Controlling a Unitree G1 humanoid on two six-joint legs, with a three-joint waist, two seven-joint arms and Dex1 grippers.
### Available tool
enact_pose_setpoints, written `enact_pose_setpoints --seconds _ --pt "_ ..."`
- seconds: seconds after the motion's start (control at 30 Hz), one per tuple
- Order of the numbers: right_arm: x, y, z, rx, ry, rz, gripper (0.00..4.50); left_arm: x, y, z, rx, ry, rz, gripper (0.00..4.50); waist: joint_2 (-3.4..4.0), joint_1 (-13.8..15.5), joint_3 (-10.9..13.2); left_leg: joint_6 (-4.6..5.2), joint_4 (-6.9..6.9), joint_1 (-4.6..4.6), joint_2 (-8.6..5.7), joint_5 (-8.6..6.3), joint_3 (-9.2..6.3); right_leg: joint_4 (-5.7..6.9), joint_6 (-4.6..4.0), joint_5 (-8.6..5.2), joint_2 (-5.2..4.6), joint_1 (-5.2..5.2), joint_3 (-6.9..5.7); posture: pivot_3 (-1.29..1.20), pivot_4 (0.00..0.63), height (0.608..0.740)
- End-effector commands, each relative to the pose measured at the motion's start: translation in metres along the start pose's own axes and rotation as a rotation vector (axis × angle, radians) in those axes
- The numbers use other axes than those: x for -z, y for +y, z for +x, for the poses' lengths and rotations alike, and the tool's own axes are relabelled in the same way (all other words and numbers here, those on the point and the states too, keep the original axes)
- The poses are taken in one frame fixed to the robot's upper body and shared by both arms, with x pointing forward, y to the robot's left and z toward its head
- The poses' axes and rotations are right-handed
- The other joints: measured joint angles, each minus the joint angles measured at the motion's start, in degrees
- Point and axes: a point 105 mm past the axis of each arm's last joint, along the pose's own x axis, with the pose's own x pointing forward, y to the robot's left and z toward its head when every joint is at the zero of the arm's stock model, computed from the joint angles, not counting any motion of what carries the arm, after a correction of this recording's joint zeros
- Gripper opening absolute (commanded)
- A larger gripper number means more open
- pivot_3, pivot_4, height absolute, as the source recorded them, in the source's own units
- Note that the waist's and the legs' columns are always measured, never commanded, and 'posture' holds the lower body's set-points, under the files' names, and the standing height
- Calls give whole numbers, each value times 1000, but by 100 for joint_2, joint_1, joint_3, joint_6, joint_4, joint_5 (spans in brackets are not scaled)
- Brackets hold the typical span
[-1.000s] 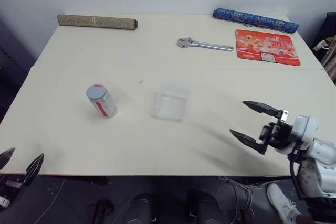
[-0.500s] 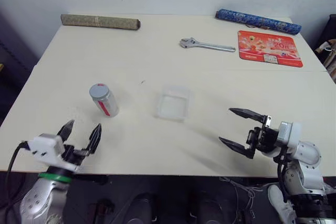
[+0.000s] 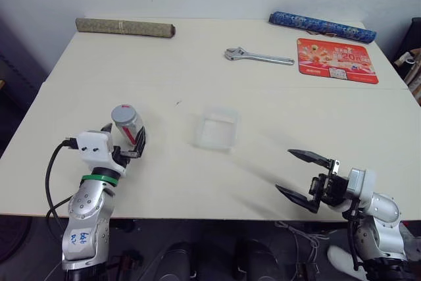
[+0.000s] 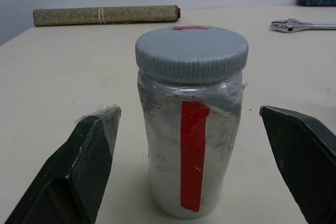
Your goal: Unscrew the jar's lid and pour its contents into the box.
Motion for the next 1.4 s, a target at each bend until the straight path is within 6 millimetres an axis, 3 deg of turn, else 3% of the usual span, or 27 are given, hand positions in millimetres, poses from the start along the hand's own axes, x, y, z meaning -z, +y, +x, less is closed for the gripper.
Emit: enact_pose_setpoints --seconds 0.03,0.2,0.3,0.43,0.47,0.53,0.67,0.77,0.9,0.97,1.17,1.4 --pt "-11 -3 3 24 -21 -47 4500 -5 -1 11 9 -52 19 4490 0 1 0 0 2 0 0 0 0 1 0 0 -1 0 1 0 150 740" --pt "-13 -6 7 39 -18 -58 4500 -3 -1 27 37 -69 44 4490 0 1 0 -1 11 -2 0 -1 0 13 0 0 -2 -1 1 0 150 740" --pt "-17 -10 12 45 -23 -67 4500 -2 -3 31 54 -78 43 3889 0 0 0 -1 13 -2 0 -2 0 15 0 0 -2 -2 1 0 150 740" --pt "-25 -12 20 57 -37 -76 4500 0 -4 34 77 -78 46 2560 0 -6 0 -1 20 -2 1 -2 0 20 0 0 -2 -2 3 0 150 740" --pt "-27 -12 22 59 -40 -77 4500 0 -4 34 77 -80 42 2417 0 -4 0 -1 20 -3 1 -2 0 20 0 0 -2 -3 3 0 150 740" --pt "-33 -13 29 67 -59 -75 4500 -1 -3 34 80 -89 29 2418 0 -3 0 -2 20 -2 1 -2 0 21 0 0 -3 -3 3 0 150 740" --pt "-56 -20 62 49 -81 31 4500 -41 -14 25 363 -240 8 2418 1 -32 1 -4 32 -11 6 -4 0 26 -1 0 -5 -12 6 0 150 740" --pt "-74 -25 97 7 -47 126 4500 -65 -33 14 710 -223 66 2418 4 -88 5 -16 57 -21 24 -10 -2 28 -21 -4 -34 -26 12 0 150 740" --pt "-103 -19 136 -149 -88 182 4500 -85 -60 11 1008 -174 138 2418 13 -105 9 -23 58 -19 16 -11 -23 53 -53 -21 -52 -28 26 0 150 740" --pt "-109 -18 157 -204 -57 175 4500 -92 -84 12 1139 -167 138 2418 18 -104 12 -19 57 -23 7 -8 -26 58 -54 -22 -56 -29 21 0 150 740" --pt "-118 -19 191 -222 -28 182 4500 -99 -128 14 1302 -177 115 2418 17 -146 12 -6 58 -34 0 -9 -21 76 -45 -17 8 -27 -14 0 150 740" --pt "-108 -16 195 -228 37 151 4500 -96 -138 18 1310 -187 67 2418 16 -152 13 -3 57 -37 1 -14 -15 66 -41 -19 14 -29 -14 0 150 740"
